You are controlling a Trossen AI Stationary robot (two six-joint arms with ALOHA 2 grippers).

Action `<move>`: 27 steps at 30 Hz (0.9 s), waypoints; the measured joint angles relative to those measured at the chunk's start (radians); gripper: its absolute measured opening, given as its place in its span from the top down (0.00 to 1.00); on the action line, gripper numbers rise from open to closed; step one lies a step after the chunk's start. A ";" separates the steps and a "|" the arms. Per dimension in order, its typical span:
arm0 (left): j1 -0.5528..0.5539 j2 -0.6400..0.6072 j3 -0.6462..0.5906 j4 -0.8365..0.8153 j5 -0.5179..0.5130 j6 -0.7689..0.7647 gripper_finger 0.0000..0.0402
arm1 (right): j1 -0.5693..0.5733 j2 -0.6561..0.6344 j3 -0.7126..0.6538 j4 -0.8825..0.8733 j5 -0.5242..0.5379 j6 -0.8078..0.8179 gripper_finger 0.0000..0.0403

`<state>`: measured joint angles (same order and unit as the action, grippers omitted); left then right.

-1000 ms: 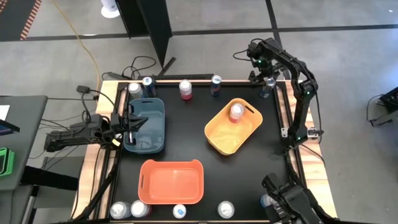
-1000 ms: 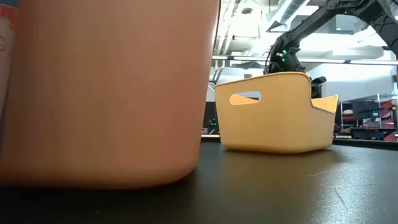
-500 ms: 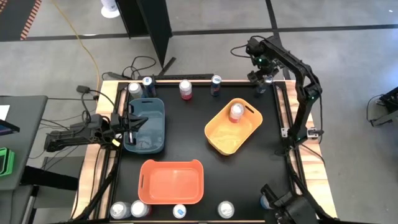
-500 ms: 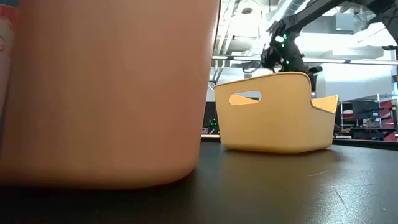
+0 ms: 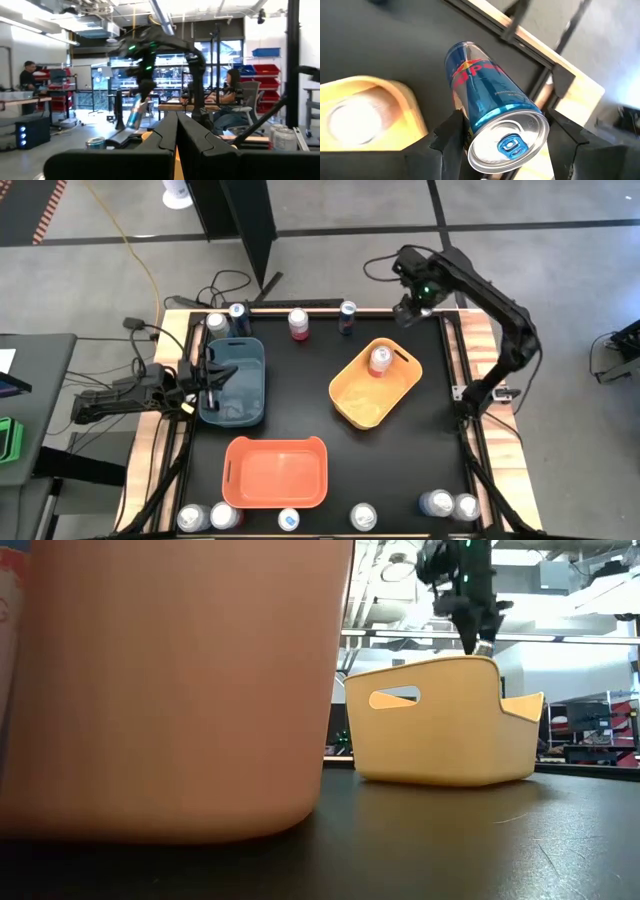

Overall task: Sort soda cans
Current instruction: Put the blue soda can into the orange bin

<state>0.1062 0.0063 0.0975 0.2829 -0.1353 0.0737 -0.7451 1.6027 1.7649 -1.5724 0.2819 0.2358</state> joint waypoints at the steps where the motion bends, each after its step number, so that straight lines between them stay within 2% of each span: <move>1: 0.000 0.000 0.000 0.000 -0.013 -0.011 0.99 | 0.027 -0.014 0.000 0.001 -0.008 0.001 0.46; 4: 0.000 0.000 0.000 -0.003 -0.028 -0.032 0.98 | 0.113 -0.048 0.000 0.000 -0.023 0.025 0.46; 7: 0.000 0.000 0.000 -0.005 -0.029 -0.058 0.91 | 0.203 -0.068 0.000 0.001 -0.026 0.043 0.46; 15: 0.000 0.033 0.000 -0.058 -0.043 -0.229 0.57 | 0.397 -0.085 0.000 0.001 -0.025 0.073 0.46; 21: -0.002 0.192 0.000 -0.035 -0.048 -0.342 0.35 | 0.513 -0.085 0.000 0.016 -0.024 0.079 0.47; 27: -0.029 0.382 0.004 0.190 -0.051 -0.334 0.29 | 0.633 -0.084 0.007 0.052 -0.024 0.089 0.47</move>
<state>0.0770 0.3884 0.1016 0.4733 -0.1867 -0.2604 -0.1118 1.5186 1.7718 -1.5202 0.2579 0.3245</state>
